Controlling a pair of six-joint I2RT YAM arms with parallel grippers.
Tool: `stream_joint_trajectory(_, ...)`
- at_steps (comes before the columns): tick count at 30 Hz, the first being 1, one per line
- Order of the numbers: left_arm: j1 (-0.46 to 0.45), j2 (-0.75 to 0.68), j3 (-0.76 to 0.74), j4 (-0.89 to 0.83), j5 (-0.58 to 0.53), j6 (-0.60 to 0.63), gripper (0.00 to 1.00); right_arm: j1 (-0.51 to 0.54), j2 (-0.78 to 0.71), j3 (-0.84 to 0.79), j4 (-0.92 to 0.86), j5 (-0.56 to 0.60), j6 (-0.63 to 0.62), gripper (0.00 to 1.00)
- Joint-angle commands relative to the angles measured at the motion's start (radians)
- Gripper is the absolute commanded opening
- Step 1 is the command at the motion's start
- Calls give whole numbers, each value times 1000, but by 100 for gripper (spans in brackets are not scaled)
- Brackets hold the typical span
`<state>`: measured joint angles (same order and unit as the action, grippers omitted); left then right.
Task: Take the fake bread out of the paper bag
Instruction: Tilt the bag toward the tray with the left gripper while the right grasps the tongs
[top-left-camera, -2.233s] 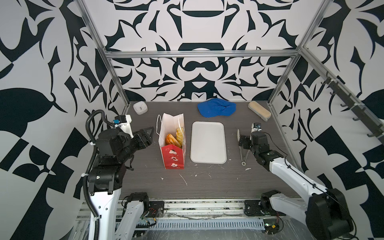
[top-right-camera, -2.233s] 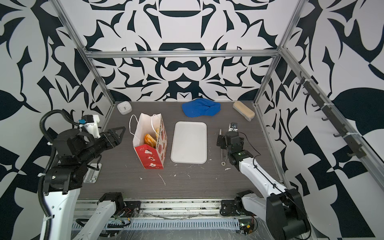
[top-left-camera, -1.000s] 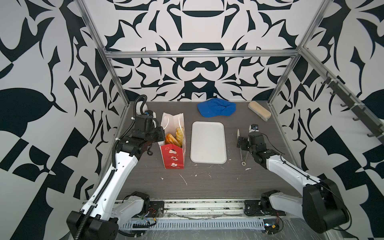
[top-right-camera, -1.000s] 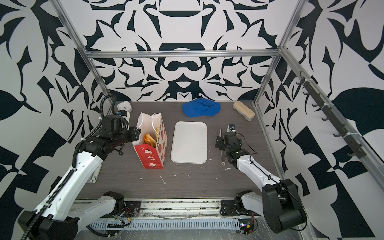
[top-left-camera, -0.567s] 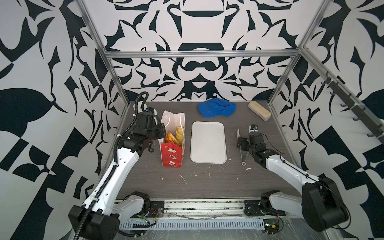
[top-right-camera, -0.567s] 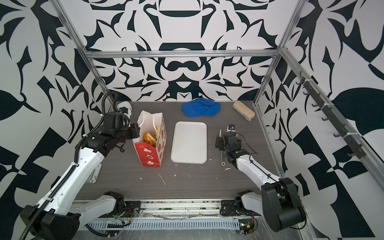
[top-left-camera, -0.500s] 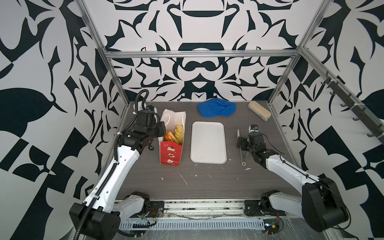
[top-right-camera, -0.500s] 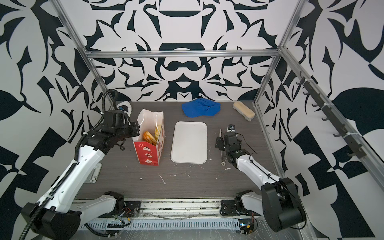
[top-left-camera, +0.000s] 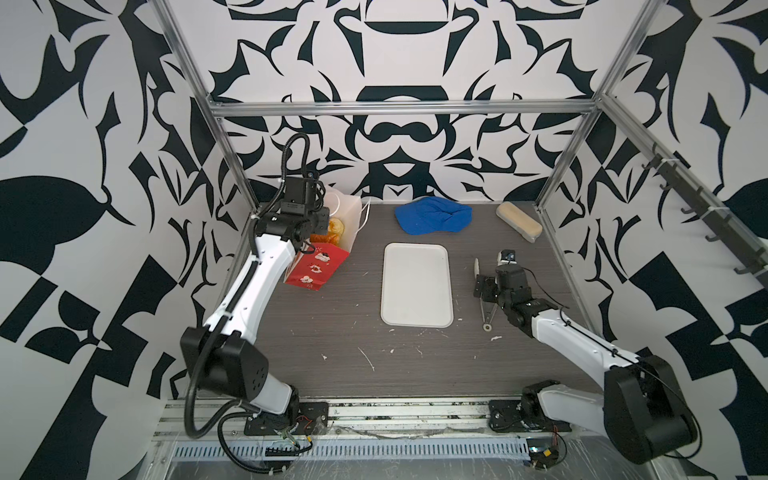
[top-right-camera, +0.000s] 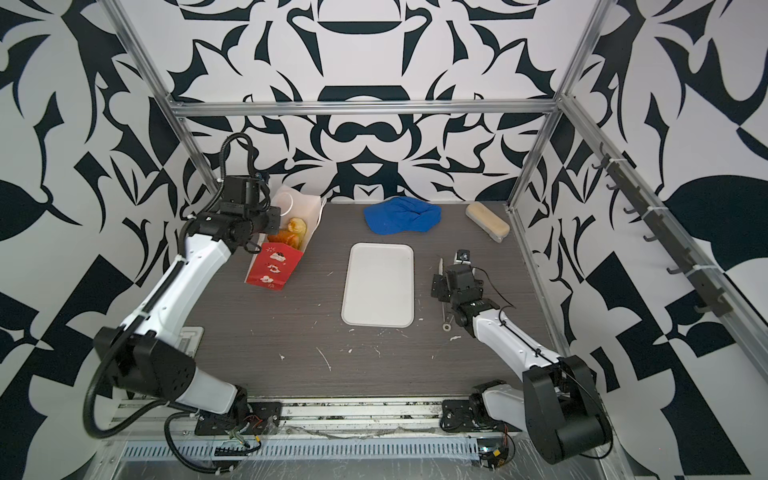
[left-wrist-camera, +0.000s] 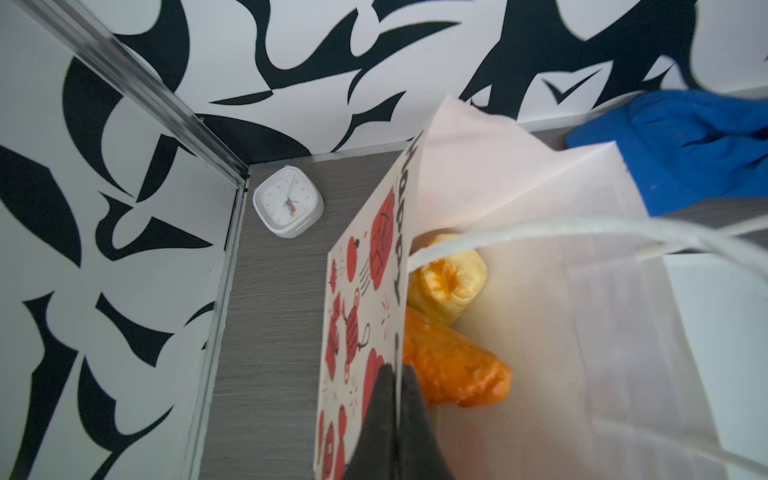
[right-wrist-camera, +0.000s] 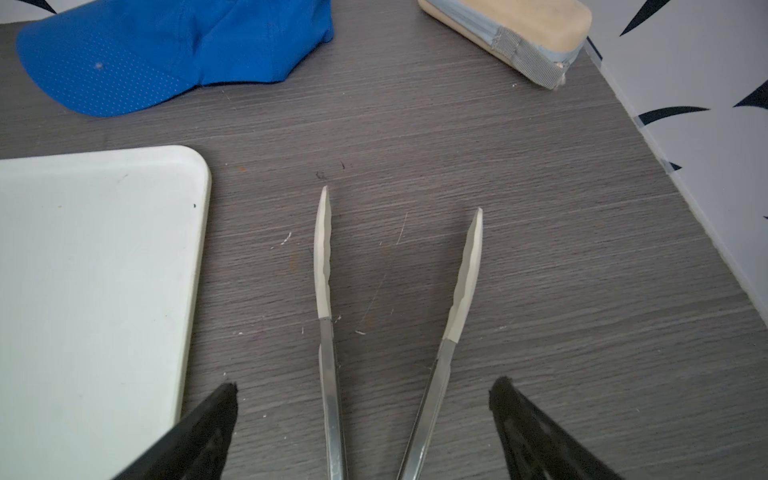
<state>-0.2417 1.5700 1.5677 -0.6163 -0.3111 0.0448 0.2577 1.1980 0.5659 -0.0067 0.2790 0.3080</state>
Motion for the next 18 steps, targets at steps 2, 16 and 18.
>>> stream_joint_trajectory(2,0,68,25,110,4,40,0,2,-35,49,-52,35,-6,98)
stream_joint_trajectory(16,-191,125,-9,159,14,-57,0,-4,-118,79,-282,35,80,100)
stream_joint_trajectory(18,-203,117,-36,166,28,-82,0,-11,-119,89,-331,44,98,100)
